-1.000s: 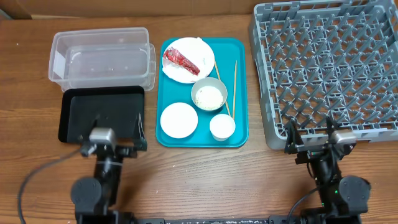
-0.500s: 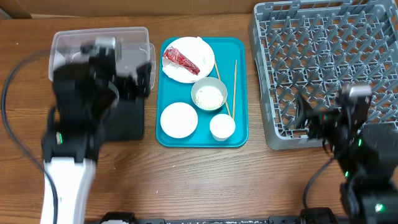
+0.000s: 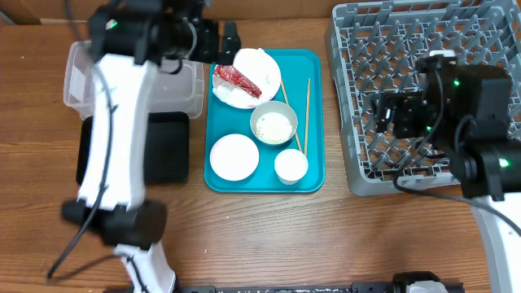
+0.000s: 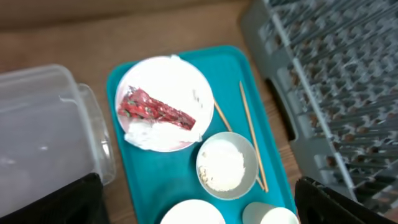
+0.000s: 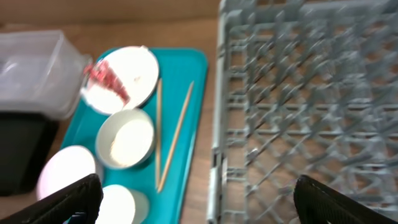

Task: Sort waste into correct bins and load items into the dishwasher
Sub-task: 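Reach left gripper to white plate and grasp red wrapper and tissue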

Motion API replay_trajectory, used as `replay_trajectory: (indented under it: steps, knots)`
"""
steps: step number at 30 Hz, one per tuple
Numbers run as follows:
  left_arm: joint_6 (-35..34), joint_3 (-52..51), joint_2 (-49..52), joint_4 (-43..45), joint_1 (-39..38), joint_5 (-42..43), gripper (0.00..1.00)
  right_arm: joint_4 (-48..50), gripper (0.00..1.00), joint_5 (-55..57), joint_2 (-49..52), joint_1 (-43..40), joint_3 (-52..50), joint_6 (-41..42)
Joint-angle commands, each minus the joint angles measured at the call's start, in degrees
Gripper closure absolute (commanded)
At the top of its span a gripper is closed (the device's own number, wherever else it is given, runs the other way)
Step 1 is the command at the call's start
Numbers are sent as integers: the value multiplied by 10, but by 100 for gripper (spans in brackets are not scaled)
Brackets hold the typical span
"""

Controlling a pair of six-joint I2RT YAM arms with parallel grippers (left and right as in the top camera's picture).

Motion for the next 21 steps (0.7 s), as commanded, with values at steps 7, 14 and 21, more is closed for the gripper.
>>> replay_trajectory:
  steps: [7,14,21]
  knots:
    - [15,20,184,10,-9,59,0,-30,0,-84,27,3,19,2]
    - [-72,20,257,66,-30,-21,17,-59,0,-87,27,3,19,2]
    - [-158,20,265,98,-91,-244,0,-63,0,-87,27,3,19,2]
